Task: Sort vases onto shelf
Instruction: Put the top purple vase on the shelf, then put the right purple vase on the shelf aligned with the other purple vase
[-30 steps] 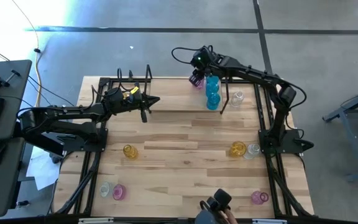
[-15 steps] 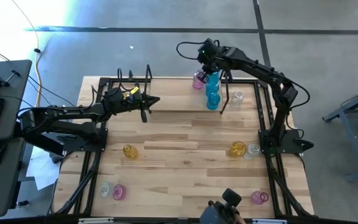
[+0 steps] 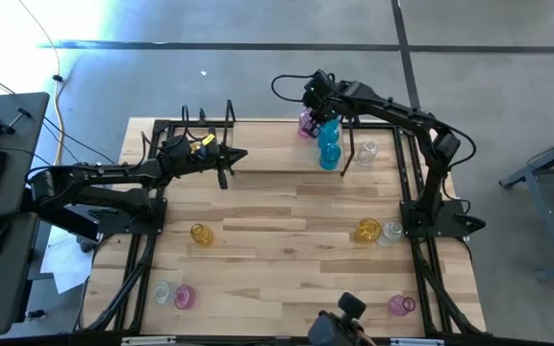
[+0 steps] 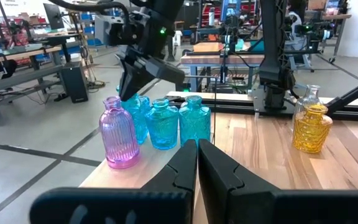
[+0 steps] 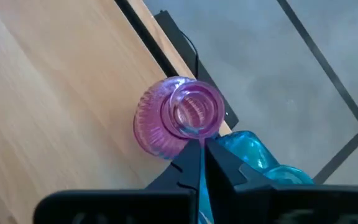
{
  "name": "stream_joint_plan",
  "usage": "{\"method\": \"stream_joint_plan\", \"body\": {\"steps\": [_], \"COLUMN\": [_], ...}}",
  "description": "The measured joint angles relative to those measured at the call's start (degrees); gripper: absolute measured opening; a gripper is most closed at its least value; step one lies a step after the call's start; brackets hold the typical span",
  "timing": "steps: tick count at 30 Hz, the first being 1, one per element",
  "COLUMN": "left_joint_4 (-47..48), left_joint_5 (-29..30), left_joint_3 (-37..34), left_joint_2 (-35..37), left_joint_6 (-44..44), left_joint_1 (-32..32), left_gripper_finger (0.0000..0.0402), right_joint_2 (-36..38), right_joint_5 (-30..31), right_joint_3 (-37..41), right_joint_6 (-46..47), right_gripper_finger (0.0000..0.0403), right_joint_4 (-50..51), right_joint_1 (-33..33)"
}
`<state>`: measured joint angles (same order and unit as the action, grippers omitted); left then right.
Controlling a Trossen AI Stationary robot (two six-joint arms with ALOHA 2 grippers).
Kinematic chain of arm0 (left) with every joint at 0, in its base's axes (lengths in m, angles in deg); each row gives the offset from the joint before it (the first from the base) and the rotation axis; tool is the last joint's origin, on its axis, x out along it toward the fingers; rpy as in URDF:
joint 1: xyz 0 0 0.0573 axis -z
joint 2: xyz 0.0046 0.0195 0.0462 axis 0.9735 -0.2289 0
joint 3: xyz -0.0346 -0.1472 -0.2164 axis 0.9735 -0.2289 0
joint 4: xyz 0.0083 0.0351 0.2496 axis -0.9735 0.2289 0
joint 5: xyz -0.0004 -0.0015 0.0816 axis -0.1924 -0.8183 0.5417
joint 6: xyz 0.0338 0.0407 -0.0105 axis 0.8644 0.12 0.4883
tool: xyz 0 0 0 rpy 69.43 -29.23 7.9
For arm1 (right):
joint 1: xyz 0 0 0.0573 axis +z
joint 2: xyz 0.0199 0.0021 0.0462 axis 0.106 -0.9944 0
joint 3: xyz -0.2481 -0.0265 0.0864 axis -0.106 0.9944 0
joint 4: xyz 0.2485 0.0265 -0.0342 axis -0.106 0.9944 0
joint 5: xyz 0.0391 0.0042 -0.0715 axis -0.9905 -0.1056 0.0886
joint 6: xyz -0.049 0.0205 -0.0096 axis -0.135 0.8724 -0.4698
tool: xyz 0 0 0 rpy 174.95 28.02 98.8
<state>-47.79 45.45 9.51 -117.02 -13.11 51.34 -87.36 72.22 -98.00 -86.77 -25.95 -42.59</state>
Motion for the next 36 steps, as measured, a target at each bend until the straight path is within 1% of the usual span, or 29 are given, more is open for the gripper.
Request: {"method": "stream_joint_plan", "body": {"steps": [14,18,23,27,29,31,36], "left_joint_4": [0.05,0.08,0.25,0.62,1.16,1.27,1.55], "left_joint_5": [0.00,0.00,0.00,0.00,0.00,0.00,-0.02], "left_joint_3": [0.00,0.00,0.00,0.00,0.00,0.00,0.00], "left_joint_2": [0.00,0.00,0.00,0.00,0.00,0.00,0.00], "left_joint_6": [0.00,0.01,0.37,0.46,0.48,0.48,0.36], "left_joint_1": [-0.01,0.01,0.02,0.02,0.01,0.02,0.16], "left_gripper_finger": [0.0005,0.0005,0.0005,0.0005,0.0005,0.0005,0.0005], "right_joint_2": [0.00,0.14,2.06,2.73,2.73,2.93,4.76], "right_joint_5": [-0.07,-0.03,-0.02,-0.01,-0.03,-0.22,-3.01], "right_joint_3": [0.78,0.78,0.78,0.78,1.08,3.46,15.10], "right_joint_6": [0.05,-0.23,-1.44,-1.71,-1.50,-1.54,0.47], "right_gripper_finger": [0.0001,0.0000,0.0000,0.0000,0.0000,0.0000,0.0000], "right_joint_4": [-3.19,-3.10,-1.72,-3.91,-6.56,-12.86,-31.37], "right_joint_1": [-0.16,0.64,4.41,9.01,11.57,14.21,19.57]}}
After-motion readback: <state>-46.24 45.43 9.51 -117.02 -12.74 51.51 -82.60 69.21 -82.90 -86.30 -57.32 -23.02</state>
